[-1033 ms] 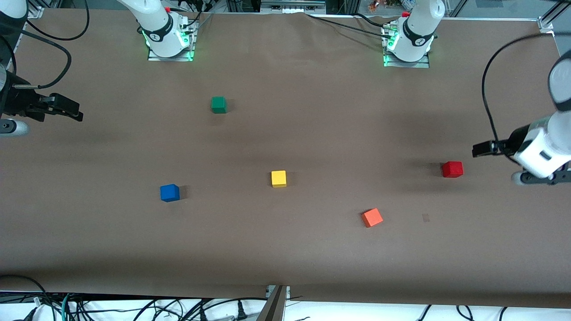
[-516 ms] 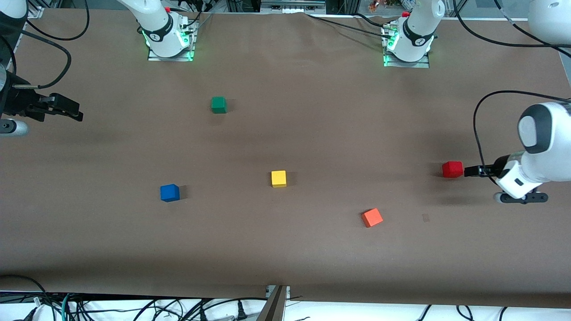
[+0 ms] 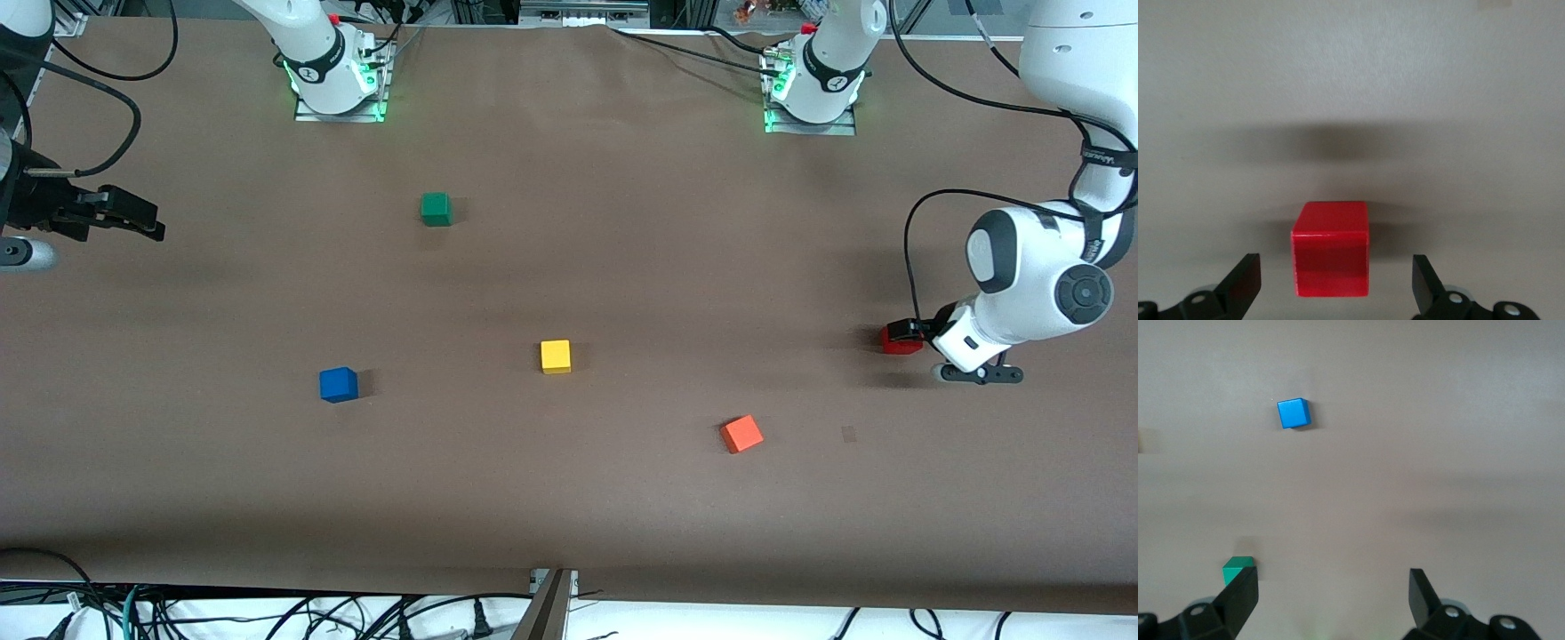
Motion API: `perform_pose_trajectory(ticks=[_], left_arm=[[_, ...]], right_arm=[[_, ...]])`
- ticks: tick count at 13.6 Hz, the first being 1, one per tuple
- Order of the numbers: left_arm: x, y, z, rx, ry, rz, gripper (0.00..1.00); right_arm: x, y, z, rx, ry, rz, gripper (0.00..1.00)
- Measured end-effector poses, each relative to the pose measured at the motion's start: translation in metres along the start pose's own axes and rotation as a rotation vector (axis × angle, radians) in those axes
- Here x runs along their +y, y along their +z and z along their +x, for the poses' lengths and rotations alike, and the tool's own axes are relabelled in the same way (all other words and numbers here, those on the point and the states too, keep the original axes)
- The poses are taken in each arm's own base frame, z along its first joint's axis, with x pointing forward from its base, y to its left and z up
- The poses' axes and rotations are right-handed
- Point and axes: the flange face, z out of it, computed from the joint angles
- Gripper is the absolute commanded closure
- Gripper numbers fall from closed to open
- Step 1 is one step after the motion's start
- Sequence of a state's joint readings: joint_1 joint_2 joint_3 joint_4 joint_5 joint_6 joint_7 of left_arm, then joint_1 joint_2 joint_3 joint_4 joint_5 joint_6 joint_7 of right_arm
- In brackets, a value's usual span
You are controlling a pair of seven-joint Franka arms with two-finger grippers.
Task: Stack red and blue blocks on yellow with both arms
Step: 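Lower the left gripper around the red cube and close it, then carry the red cube with the left gripper over the yellow cube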
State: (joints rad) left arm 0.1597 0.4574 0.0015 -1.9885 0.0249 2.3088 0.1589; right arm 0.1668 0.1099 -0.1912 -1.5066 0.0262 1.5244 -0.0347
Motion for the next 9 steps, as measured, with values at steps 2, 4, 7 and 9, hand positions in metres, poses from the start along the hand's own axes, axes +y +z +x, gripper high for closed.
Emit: perform_pose_trajectory(ticks=[2, 4, 7, 9], left_arm=[[0.001, 0.009, -0.005, 0.007, 0.005, 0.001, 0.0], [0.002, 0.015, -0.009, 0.005, 0.021, 0.0, 0.1], [0.002, 0.017, -0.011, 0.002, 0.027, -0.001, 0.42], [0.0, 0.018, -0.011, 0.005, 0.025, -0.001, 0.58]], right_arm=[[0.0, 0.0, 0.0, 0.0, 0.0, 0.0, 0.0], [0.0, 0.0, 0.0, 0.0, 0.0, 0.0, 0.0], [0.0, 0.0, 0.0, 0.0, 0.0, 0.0, 0.0], [0.0, 0.0, 0.0, -0.001, 0.0, 0.0, 0.0]])
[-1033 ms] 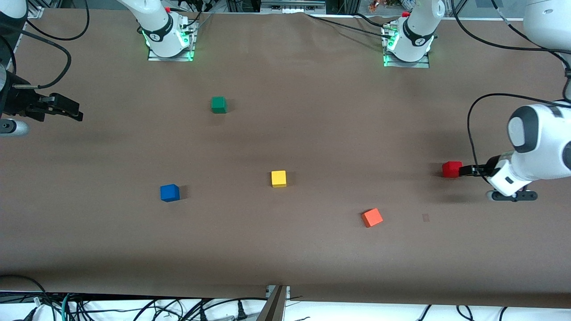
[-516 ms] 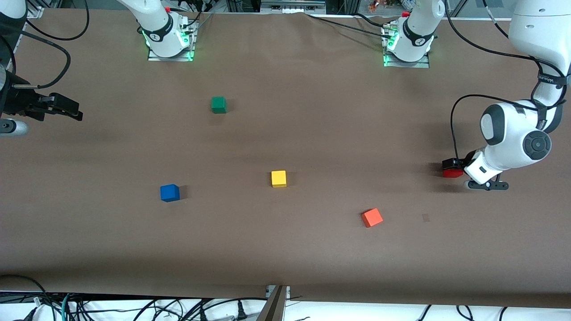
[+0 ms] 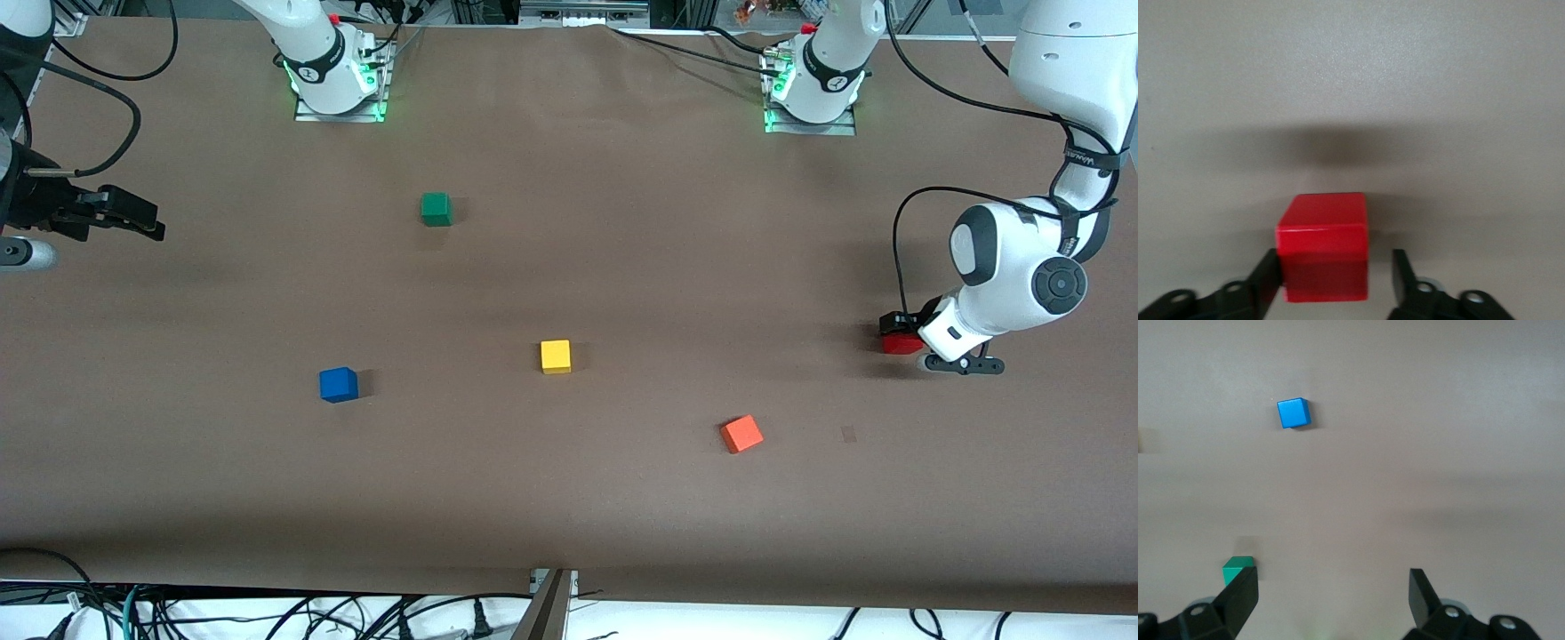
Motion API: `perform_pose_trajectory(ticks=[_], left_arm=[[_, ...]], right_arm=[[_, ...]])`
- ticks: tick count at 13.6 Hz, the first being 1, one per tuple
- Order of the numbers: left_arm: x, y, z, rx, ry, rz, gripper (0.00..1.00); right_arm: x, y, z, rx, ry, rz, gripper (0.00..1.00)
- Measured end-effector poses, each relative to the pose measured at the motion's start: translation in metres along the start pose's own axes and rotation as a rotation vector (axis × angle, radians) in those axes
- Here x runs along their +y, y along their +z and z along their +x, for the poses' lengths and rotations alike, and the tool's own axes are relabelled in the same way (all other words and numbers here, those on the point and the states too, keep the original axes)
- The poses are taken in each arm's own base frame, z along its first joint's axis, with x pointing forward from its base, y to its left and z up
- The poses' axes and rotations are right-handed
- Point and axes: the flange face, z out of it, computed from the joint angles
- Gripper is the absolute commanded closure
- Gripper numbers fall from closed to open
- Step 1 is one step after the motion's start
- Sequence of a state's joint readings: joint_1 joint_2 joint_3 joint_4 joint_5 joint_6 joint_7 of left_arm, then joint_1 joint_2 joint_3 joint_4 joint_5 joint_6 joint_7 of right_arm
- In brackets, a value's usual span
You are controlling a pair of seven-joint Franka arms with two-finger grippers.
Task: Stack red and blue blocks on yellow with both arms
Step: 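Carry the red cube with the left gripper over the yellow cube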
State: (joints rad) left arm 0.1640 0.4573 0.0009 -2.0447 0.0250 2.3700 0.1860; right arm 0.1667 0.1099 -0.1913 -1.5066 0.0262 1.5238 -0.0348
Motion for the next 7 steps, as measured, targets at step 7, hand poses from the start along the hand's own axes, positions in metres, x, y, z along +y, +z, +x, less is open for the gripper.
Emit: perform_pose_trajectory(ticks=[7], left_arm=[[-0.008, -0.004, 0.001, 0.014, -0.013, -0.004, 0.85]], right_arm=[[0.0, 0.0, 0.0, 0.0, 0.0, 0.0, 0.0]])
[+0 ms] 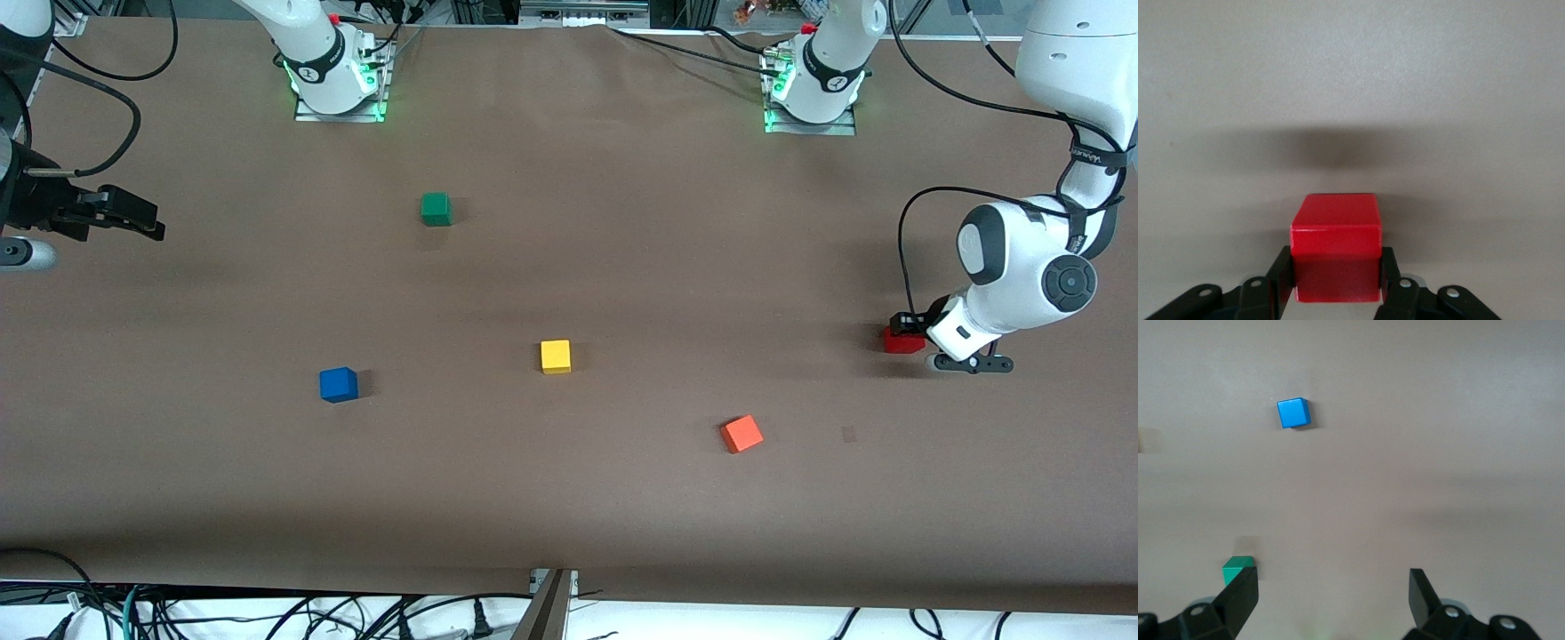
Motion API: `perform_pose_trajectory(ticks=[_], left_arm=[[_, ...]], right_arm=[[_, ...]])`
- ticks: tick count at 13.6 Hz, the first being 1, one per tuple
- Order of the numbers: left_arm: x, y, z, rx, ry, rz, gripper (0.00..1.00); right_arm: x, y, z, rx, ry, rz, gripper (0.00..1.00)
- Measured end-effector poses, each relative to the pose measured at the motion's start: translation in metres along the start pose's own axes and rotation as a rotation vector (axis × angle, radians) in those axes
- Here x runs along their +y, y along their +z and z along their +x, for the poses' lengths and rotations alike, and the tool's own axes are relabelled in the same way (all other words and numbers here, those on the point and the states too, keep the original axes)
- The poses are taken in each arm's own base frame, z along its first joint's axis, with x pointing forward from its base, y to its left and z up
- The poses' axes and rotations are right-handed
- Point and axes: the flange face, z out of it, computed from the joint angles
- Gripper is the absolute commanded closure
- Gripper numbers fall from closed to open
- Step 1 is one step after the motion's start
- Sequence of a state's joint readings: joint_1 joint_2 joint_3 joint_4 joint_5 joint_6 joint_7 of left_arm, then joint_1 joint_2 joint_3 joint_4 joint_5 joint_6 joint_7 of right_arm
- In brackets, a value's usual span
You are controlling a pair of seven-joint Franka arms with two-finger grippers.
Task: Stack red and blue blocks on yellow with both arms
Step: 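Carry the red cube with the left gripper over the yellow cube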
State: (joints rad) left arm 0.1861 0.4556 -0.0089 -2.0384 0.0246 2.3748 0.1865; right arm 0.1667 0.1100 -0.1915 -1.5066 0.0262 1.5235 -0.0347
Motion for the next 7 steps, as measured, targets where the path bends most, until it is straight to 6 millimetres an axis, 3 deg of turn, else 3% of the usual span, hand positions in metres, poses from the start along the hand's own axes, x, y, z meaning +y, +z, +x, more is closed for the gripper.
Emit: perform_pose_trajectory(ticks=[2, 4, 5, 7], left_arm=[[0.025, -0.026, 0.015, 0.023, 0.026, -0.012, 0.93], [0.074, -0.073, 0.036, 0.029, 0.022, -0.036, 0.98], [0.109, -0.099, 0.045, 0.043, 0.009, -0.049, 1.0], [0.199, -0.141, 0.056, 0.08, -0.022, -0.065, 1.0]], right_arm=[[0.0, 0.0, 0.0, 0.0, 0.0, 0.0, 0.0], [0.0, 0.0, 0.0, 0.0, 0.0, 0.0, 0.0], [0.0, 0.0, 0.0, 0.0, 0.0, 0.0, 0.0], [0.0, 0.0, 0.0, 0.0, 0.001, 0.0, 0.0]])
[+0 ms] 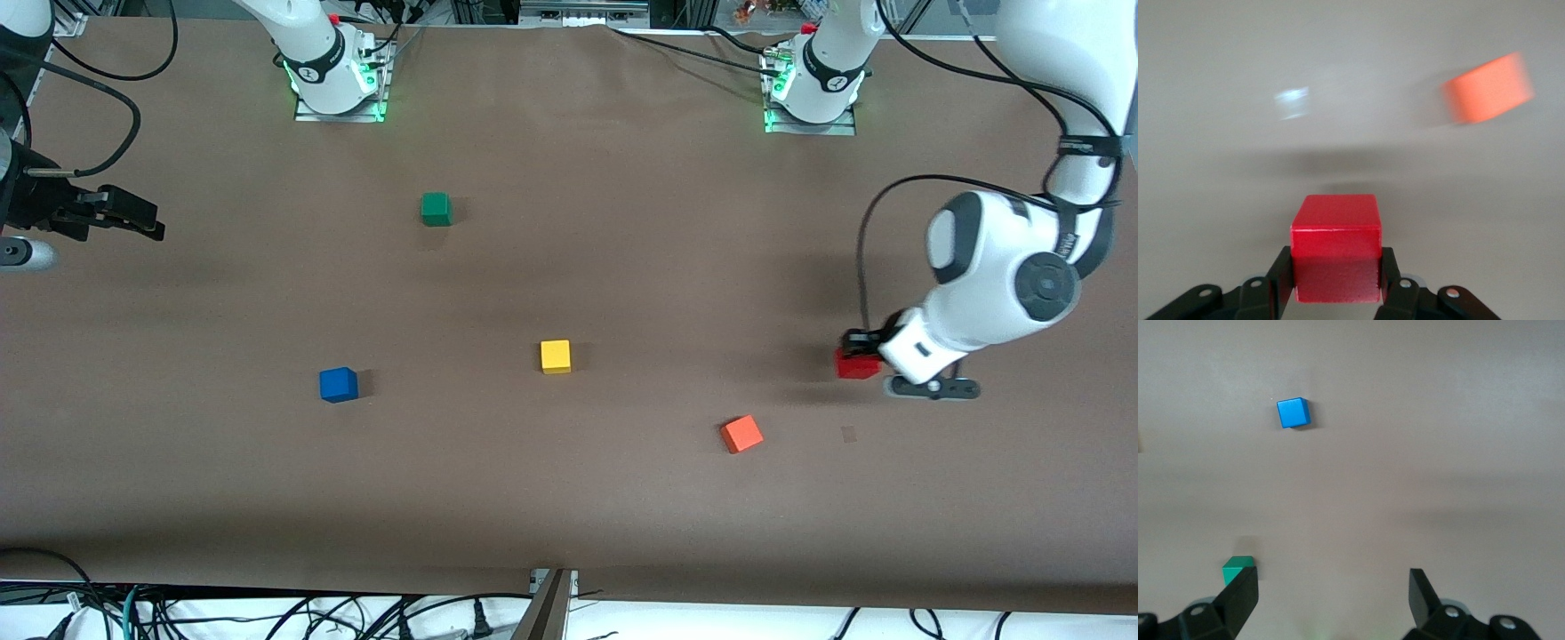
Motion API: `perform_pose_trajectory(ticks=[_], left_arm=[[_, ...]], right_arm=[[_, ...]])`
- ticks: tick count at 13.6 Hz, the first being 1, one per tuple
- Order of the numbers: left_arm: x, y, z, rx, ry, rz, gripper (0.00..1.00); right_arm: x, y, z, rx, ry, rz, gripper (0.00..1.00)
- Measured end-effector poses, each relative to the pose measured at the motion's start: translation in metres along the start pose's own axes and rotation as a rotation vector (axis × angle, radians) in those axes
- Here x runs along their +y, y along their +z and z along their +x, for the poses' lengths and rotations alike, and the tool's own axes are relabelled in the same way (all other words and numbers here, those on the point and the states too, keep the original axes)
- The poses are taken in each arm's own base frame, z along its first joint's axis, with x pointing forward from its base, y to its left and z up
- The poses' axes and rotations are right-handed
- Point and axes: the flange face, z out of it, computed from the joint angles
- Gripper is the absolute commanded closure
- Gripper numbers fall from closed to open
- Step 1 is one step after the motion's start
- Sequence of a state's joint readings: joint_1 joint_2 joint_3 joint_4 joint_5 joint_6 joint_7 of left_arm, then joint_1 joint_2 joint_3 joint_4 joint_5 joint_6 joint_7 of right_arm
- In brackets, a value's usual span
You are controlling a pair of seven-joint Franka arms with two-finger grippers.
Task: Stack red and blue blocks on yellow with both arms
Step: 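Carry the red cube with the left gripper over the yellow cube, then lower the red cube onto the yellow cube with the left gripper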
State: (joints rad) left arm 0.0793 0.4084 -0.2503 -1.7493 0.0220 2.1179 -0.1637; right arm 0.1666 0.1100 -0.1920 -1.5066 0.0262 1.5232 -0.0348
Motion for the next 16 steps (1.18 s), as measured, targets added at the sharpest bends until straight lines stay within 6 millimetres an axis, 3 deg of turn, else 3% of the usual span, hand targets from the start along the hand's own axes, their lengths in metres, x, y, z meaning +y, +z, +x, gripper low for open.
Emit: perform_pose_trajectory(ticks=[3, 5, 7, 10, 16], left_arm=[[0.145, -0.016, -0.012, 0.035, -0.028, -0.022, 1.0], [0.218, -0.015, -0.02, 0.025, -0.013, -0.036, 1.0], [0.277, -0.006, -0.024, 0.003, -0.01, -0.045, 0.99], [0.33, 0.023, -0.023, 0.0, -0.048, -0.054, 1.0], [0.386, 0.073, -0.03, 0.021, -0.019, -0.024, 1.0]], right_arm=[[0.0, 0.0, 0.0, 0.0, 0.0, 0.0, 0.0], [0.0, 0.0, 0.0, 0.0, 0.0, 0.0, 0.0], [0.0, 0.0, 0.0, 0.003, 0.0, 0.0, 0.0], [-0.001, -0.003, 0.002, 0.02, -0.002, -0.001, 0.0], [-0.011, -0.006, 0.005, 0.052, -0.019, -0.002, 0.0]])
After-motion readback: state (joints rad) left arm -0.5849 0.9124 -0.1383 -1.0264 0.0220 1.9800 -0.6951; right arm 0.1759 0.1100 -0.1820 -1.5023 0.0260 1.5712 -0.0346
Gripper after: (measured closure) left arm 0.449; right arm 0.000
